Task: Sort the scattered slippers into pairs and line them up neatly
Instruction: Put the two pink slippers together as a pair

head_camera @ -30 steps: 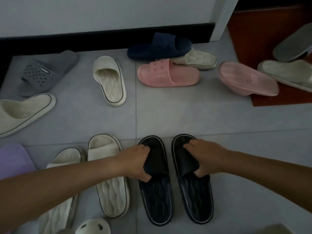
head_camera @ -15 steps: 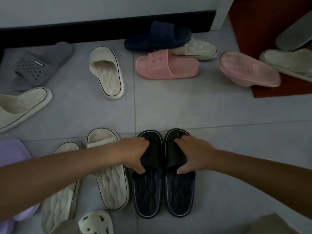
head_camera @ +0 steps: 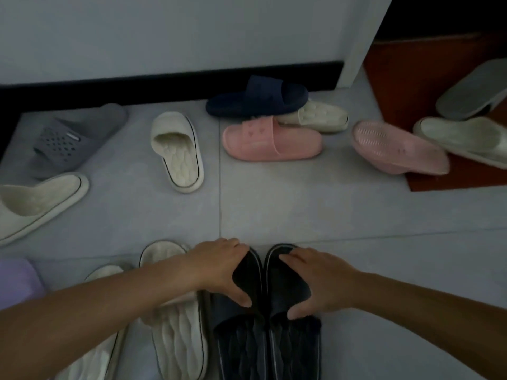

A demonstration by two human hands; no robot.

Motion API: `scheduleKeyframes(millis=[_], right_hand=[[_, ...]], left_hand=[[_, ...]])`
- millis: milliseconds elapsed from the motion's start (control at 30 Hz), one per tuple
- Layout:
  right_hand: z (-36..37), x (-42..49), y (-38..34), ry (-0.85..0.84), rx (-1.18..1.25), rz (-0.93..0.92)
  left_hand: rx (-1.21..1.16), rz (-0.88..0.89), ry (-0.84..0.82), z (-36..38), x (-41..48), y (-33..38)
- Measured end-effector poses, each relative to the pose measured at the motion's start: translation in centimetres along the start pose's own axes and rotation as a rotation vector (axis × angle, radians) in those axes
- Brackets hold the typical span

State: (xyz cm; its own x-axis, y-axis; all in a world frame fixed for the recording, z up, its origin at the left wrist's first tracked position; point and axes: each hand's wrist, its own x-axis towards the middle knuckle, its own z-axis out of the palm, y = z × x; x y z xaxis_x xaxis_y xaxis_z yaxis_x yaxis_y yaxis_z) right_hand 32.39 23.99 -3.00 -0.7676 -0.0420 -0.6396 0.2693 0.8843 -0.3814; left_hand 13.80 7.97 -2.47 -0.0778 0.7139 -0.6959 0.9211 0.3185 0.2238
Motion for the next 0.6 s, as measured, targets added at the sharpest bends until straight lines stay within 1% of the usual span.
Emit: scheduleKeyframes(millis=[67, 133, 267, 333, 433, 533, 567, 600], right_hand=[[-1.5, 0.5, 0.7, 0.067, 0.014, 0.021], [-3.7, 0.9, 1.9, 0.176, 0.011, 0.064], [-8.7, 1.0, 6.8, 0.424, 0.065, 0.236], [-10.6, 0.4, 9.8, 0.502, 0.056, 0.359], [-12.3, -0.6, 14.1, 0.583, 0.053, 0.507], [-13.4, -1.3, 17.7, 0.676, -0.03, 0.562], [-13.7, -1.3, 18.7, 0.663, -0.09, 0.589], [-13.7, -1.3, 19.7, 0.613, -0.146, 0.619]], left_hand=[[-0.072, -0.022, 0.104, -2.1, 0.9, -0.2], [-0.16, -0.046, 0.228, -4.6, 2.4, -0.4], [-0.23, -0.118, 0.423, -9.9, 6.2, -1.4], [-0.233, -0.161, 0.435, -12.0, 8.0, -2.0], [-0.189, -0.243, 0.403, -14.9, 11.2, -2.4], [-0.178, -0.309, 0.513, -17.4, 14.5, -2.0], [-0.184, -0.33, 0.557, -18.1, 15.3, -1.9], [-0.192, -0.356, 0.588, -18.4, 16.0, -1.8]])
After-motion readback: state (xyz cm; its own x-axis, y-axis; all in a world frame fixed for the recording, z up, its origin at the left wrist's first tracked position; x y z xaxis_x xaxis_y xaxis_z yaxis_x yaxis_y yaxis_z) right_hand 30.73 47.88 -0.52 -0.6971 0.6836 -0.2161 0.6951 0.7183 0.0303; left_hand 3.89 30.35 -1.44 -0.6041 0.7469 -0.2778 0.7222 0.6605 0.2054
